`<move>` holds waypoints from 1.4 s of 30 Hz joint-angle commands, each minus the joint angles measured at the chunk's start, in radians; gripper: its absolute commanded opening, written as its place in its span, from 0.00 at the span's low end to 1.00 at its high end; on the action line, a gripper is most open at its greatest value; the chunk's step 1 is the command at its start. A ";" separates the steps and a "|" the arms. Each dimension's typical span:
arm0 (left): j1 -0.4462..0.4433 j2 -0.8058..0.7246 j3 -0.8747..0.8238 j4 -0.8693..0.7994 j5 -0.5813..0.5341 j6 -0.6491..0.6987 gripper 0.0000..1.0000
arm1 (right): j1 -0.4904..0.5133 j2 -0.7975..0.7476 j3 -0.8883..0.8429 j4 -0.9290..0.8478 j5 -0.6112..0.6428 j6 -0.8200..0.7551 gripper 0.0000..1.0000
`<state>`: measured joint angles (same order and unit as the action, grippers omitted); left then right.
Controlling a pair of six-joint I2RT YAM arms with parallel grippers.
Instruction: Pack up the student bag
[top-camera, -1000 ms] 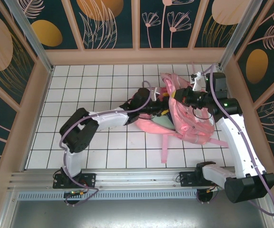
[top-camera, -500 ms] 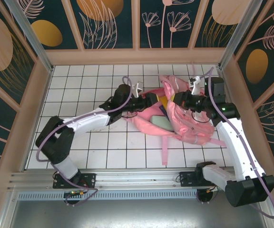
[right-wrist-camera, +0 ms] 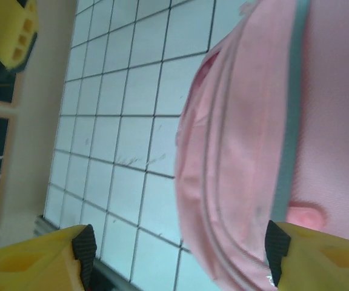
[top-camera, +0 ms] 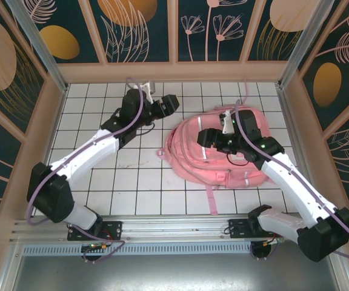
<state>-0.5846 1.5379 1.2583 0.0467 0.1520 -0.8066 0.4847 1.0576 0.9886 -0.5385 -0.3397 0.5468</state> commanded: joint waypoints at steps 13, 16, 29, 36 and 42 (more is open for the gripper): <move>0.016 0.843 0.918 -0.344 0.129 0.213 0.82 | -0.156 -0.371 -0.380 -0.281 0.546 0.611 0.61; 0.022 1.004 1.111 -0.423 0.214 0.220 0.82 | -0.220 -0.362 -0.481 -0.202 0.456 0.611 0.60; 0.025 0.802 0.461 0.048 0.490 -0.048 0.80 | -0.443 -0.105 -0.570 0.320 0.239 0.371 0.59; 0.025 0.531 0.060 0.229 0.429 -0.125 0.78 | -0.488 0.171 -0.365 0.510 0.070 0.203 0.59; 0.002 0.287 -0.272 0.401 0.386 -0.211 0.77 | -0.482 0.471 -0.130 0.607 -0.171 0.114 0.60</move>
<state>-0.5110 1.9274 1.0695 0.2661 0.4599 -0.9802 -0.0372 1.4307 0.7570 -0.0685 -0.2218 0.7551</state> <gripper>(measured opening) 0.771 0.595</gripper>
